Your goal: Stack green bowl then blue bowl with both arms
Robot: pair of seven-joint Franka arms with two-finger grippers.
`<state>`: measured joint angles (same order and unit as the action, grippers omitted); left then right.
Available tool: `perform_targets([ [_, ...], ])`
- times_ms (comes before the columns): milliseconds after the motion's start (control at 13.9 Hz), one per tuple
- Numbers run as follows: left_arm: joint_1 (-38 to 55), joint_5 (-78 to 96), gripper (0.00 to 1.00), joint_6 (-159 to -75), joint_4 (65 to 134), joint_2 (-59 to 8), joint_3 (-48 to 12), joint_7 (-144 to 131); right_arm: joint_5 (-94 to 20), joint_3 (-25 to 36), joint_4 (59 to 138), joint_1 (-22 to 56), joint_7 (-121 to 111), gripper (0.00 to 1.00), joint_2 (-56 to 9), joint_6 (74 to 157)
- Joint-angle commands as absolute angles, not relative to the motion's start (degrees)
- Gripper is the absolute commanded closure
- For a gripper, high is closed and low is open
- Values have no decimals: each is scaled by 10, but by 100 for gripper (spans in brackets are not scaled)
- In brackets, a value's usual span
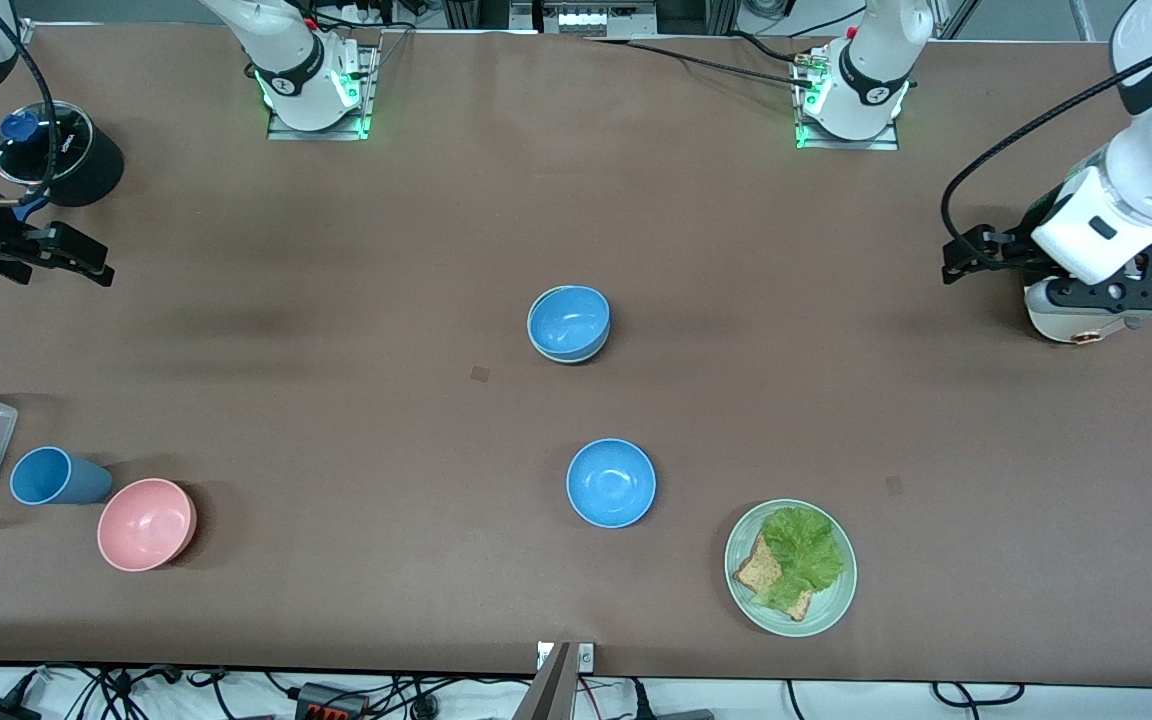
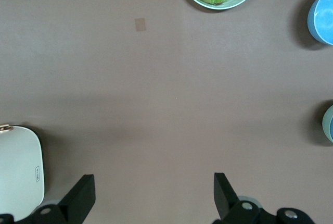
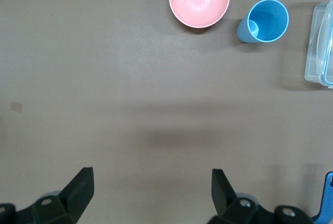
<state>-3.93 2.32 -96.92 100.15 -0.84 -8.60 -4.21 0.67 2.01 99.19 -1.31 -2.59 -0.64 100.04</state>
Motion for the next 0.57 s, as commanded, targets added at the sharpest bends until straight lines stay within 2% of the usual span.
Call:
perform_targets([
  [0, -31, 16, 0, -959, 988, -15, -76, -31, 14, 18, 999, -12, -33, 0, 2, 998],
  [503, -32, 16, 0, -955, 984, -18, -77, -31, 14, 18, 998, -12, -33, 0, 0, 999],
])
